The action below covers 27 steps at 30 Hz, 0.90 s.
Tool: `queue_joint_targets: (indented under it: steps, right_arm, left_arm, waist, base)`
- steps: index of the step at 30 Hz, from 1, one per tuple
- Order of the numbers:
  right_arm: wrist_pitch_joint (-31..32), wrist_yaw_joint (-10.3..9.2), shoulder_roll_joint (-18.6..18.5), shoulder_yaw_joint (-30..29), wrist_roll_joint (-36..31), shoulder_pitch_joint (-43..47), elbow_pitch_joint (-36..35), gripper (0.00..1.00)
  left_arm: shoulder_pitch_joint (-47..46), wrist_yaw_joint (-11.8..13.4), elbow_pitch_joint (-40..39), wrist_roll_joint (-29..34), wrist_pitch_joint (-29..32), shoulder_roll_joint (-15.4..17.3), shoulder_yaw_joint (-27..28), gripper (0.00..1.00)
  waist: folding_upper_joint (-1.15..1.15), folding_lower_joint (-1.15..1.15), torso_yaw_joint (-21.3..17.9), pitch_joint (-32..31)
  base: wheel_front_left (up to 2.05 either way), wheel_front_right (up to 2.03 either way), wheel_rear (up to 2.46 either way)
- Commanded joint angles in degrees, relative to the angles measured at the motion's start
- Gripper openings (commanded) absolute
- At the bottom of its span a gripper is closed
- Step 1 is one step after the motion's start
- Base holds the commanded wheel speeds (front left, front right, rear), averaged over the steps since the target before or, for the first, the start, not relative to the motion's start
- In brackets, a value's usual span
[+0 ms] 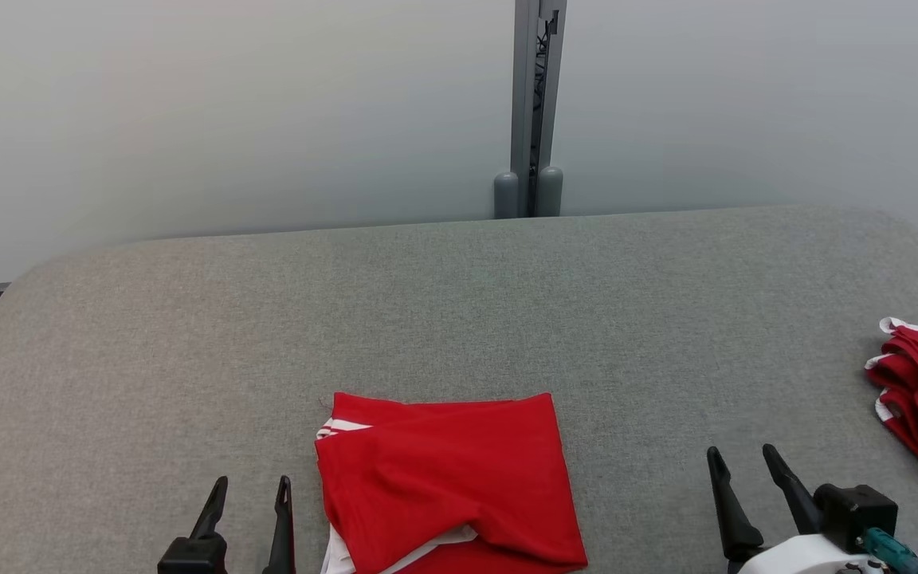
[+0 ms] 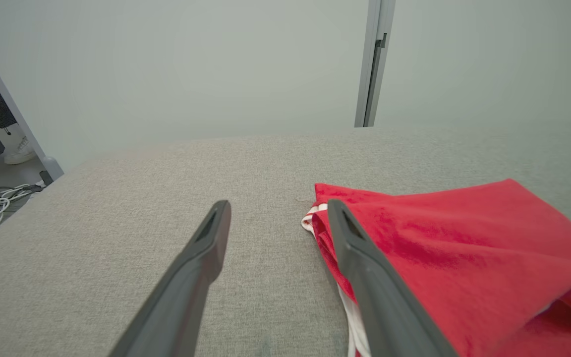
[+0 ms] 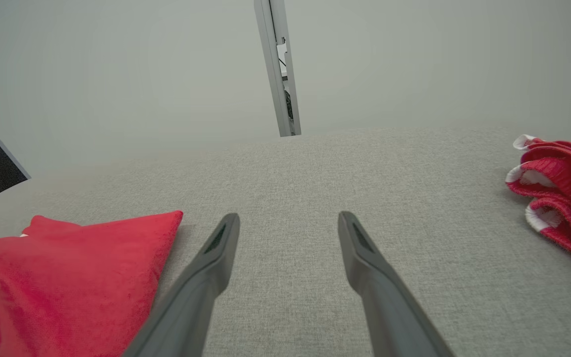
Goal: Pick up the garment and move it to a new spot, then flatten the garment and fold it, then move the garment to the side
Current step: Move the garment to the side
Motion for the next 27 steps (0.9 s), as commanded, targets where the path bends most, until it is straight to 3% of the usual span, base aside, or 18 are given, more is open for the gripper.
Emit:
queue_joint_targets:
  steps: [1,15,24,25,26,27]
  right_arm:
    - [-0.28,0.00,-0.29,0.54,0.42,0.24,0.01,1.00]
    - [-0.28,0.00,-0.33,16.31,10.87,-8.02,7.98,1.00]
    - [-0.27,0.00,-0.31,19.37,15.29,-15.37,16.64,1.00]
    - [-0.28,0.00,-0.31,19.96,15.82,-15.72,17.78,0.93]
    - [-0.27,0.00,-0.35,20.43,16.43,-16.23,18.86,0.56]
    - [-0.28,0.00,-0.40,20.80,16.49,-16.85,19.69,0.29]
  left_arm:
    - [-0.13,-0.07,-0.29,-0.22,-0.06,0.21,-0.08,1.00]
    - [-3.09,-0.31,0.34,-1.89,-0.07,0.23,-4.87,1.00]
    - [-5.60,-0.42,0.58,-1.64,-0.06,0.21,-6.35,1.00]
    - [-5.65,-0.30,0.55,-1.65,-0.06,0.22,-6.46,1.00]
    - [-5.73,-0.21,0.53,-1.73,-0.06,0.23,-6.54,1.00]
    - [-5.87,-0.12,0.46,-1.78,-0.06,0.21,-6.58,1.00]
  waist:
    - [0.00,0.00,0.17,0.37]
    - [0.00,0.00,5.65,6.72]
    - [0.00,0.00,9.80,10.09]
    - [0.00,0.00,10.08,10.24]
    - [0.00,0.00,10.28,10.31]
    - [0.00,0.00,10.42,10.35]
  base:
    - [0.00,0.00,0.00]
    - [0.00,0.00,0.00]
    - [0.00,0.00,0.00]
    - [0.00,0.00,0.00]
    - [0.00,0.00,0.00]
    - [0.00,0.00,0.00]
